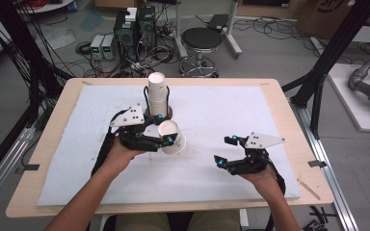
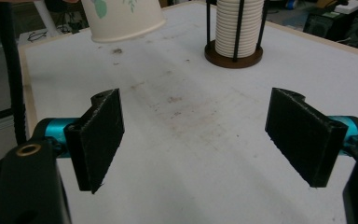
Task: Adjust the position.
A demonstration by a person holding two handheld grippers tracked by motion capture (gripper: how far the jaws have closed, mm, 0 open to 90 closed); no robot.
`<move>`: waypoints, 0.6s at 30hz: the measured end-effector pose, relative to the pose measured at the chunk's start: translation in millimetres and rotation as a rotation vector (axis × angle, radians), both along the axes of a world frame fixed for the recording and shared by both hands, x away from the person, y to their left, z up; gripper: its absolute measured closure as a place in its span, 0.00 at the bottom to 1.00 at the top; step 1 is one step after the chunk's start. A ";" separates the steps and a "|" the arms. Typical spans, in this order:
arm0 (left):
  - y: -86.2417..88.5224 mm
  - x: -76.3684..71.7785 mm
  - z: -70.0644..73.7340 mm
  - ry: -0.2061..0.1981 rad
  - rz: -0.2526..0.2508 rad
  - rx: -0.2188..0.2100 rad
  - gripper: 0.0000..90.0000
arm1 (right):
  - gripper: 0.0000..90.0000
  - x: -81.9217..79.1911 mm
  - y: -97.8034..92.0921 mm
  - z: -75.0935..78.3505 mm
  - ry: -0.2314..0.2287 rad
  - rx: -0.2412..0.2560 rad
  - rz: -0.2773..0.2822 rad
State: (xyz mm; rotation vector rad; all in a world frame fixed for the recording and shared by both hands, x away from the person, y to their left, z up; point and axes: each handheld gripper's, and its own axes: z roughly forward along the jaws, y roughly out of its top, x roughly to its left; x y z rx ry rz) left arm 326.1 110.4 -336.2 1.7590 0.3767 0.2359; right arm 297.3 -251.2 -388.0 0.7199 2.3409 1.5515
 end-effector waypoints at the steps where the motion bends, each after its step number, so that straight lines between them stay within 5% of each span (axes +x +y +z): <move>1: 0.0 0.0 0.0 0.000 0.000 0.000 0.42 | 0.22 0.0 0.0 0.0 0.000 0.000 0.000; 18: -11.4 -0.1 -5.2 0.020 -0.058 0.029 0.42 | 0.22 15.7 38.5 5.7 -0.003 -0.008 0.151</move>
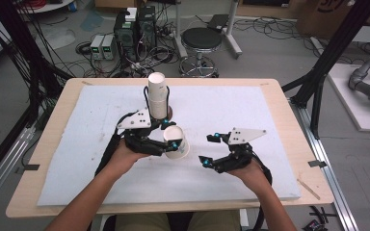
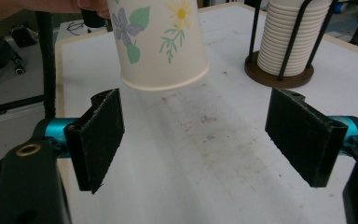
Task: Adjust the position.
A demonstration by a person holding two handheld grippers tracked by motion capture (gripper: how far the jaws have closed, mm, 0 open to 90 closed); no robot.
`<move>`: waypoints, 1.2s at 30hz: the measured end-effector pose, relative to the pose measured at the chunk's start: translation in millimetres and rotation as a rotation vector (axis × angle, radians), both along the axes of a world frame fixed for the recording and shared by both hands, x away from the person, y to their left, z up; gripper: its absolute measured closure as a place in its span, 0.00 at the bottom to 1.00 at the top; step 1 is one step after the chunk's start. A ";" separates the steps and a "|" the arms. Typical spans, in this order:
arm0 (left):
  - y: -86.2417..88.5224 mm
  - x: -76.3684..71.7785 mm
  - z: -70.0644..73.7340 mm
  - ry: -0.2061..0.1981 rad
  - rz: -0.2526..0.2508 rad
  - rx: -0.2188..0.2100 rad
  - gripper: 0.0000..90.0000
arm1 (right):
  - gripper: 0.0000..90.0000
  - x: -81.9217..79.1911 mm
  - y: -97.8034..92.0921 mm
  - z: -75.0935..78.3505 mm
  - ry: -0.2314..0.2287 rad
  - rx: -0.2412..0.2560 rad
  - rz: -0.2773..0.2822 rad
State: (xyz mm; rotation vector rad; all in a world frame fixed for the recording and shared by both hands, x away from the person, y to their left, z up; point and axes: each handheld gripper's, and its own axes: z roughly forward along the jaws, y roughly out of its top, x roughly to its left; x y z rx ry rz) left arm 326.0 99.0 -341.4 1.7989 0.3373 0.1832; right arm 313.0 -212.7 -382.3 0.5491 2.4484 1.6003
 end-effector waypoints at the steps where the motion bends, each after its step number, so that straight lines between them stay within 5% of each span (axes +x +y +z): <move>1: -0.3 0.0 -0.1 0.002 -0.002 -0.002 0.42 | 0.22 1.0 1.6 0.1 0.000 -0.001 0.011; 15: -11.1 0.1 -0.6 0.017 -0.077 0.003 0.42 | 0.22 9.4 20.0 2.3 0.023 -0.004 0.106; 31: -20.9 -0.8 0.7 0.041 -0.145 -0.040 0.42 | 0.23 14.7 38.7 0.7 0.045 0.017 0.207; 36: -21.8 -0.7 0.5 0.042 -0.151 -0.039 0.42 | 0.30 14.7 40.4 -0.3 0.044 0.026 0.235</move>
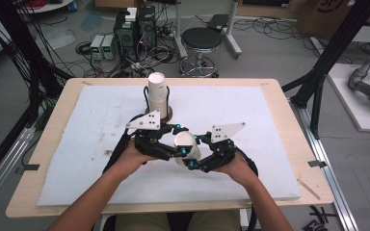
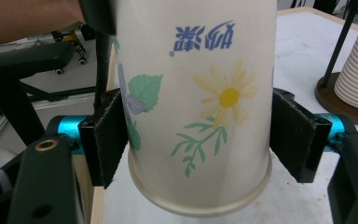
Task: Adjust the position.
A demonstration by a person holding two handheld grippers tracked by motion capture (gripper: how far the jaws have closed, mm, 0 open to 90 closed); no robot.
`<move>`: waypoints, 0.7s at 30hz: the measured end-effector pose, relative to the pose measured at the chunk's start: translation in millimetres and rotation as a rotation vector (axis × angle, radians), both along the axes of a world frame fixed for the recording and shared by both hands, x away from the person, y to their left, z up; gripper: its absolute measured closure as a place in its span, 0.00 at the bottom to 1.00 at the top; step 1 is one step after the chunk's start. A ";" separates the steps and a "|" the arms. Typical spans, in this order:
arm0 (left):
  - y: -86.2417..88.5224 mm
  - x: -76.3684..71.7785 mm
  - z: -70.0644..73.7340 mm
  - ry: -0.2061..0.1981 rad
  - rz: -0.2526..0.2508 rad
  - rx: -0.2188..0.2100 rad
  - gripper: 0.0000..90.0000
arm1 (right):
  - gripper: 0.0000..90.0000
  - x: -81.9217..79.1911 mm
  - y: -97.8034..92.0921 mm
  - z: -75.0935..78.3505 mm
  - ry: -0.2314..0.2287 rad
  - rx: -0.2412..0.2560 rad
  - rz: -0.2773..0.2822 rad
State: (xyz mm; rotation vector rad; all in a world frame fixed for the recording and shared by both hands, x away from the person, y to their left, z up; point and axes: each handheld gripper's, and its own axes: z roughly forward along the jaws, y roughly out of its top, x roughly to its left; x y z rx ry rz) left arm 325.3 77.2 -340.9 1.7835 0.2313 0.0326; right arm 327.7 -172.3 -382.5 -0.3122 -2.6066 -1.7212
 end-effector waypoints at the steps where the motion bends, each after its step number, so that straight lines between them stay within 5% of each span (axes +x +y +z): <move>1: 0.0 0.0 0.0 0.000 0.000 0.000 0.42 | 0.30 0.0 0.0 0.0 0.000 0.000 0.000; 8: -1.3 -0.8 -0.9 -0.004 0.000 0.028 0.40 | 0.36 -0.3 -0.8 -0.8 -0.012 -0.023 0.012; 11: -3.6 -1.2 -2.3 0.029 0.029 0.045 0.15 | 0.36 -0.2 -1.2 -1.0 -0.017 -0.034 0.013; 21: 7.0 1.3 1.7 0.039 0.008 0.122 0.15 | 0.38 1.1 -4.7 7.6 -0.056 -0.143 0.029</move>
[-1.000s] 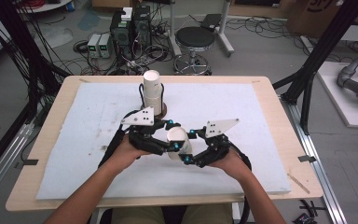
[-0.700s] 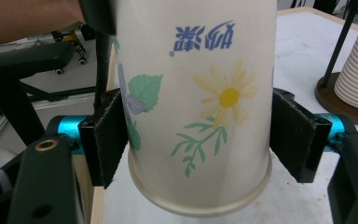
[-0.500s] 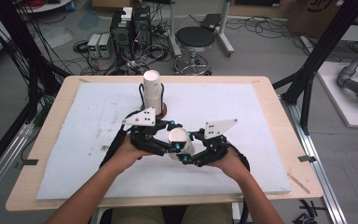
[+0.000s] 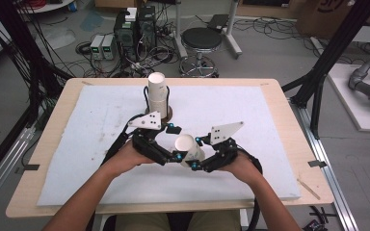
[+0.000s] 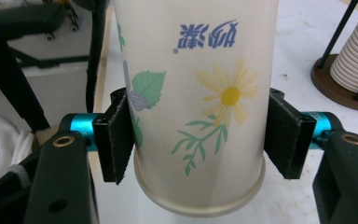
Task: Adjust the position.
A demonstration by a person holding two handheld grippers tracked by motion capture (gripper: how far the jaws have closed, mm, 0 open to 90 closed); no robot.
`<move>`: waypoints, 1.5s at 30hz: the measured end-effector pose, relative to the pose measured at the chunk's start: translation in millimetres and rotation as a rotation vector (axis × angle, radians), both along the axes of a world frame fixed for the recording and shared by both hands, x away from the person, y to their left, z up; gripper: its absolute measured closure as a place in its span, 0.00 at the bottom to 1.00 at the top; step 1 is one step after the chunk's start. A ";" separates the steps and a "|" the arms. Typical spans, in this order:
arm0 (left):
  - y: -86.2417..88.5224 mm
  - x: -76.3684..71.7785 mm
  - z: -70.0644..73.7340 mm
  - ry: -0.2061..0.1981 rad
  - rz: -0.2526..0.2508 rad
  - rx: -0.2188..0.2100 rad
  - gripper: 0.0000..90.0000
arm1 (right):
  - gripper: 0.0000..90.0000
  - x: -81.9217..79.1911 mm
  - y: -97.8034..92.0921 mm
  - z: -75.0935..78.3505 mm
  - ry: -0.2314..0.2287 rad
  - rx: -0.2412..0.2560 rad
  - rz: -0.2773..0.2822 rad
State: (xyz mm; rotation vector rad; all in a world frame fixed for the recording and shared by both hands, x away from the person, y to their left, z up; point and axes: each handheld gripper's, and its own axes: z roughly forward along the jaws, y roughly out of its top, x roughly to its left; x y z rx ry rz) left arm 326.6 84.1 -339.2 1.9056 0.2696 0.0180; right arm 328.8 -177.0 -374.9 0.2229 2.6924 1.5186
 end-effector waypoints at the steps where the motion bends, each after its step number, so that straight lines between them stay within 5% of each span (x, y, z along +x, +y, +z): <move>1: 1.1 -0.2 0.8 -0.001 -0.001 0.007 0.15 | 0.38 0.4 -0.4 2.4 -0.004 -0.015 0.001; 29: 0.0 1.6 10.6 -0.011 -0.066 0.160 0.16 | 0.38 3.0 25.7 37.9 -0.083 -0.341 0.080; 38: -7.1 1.5 9.2 -0.005 -0.090 0.194 0.20 | 0.38 -0.1 33.8 41.4 -0.088 -0.395 0.093; 45: -8.5 3.1 7.0 0.011 -0.115 0.228 0.33 | 0.38 -1.5 37.2 39.5 -0.083 -0.438 0.093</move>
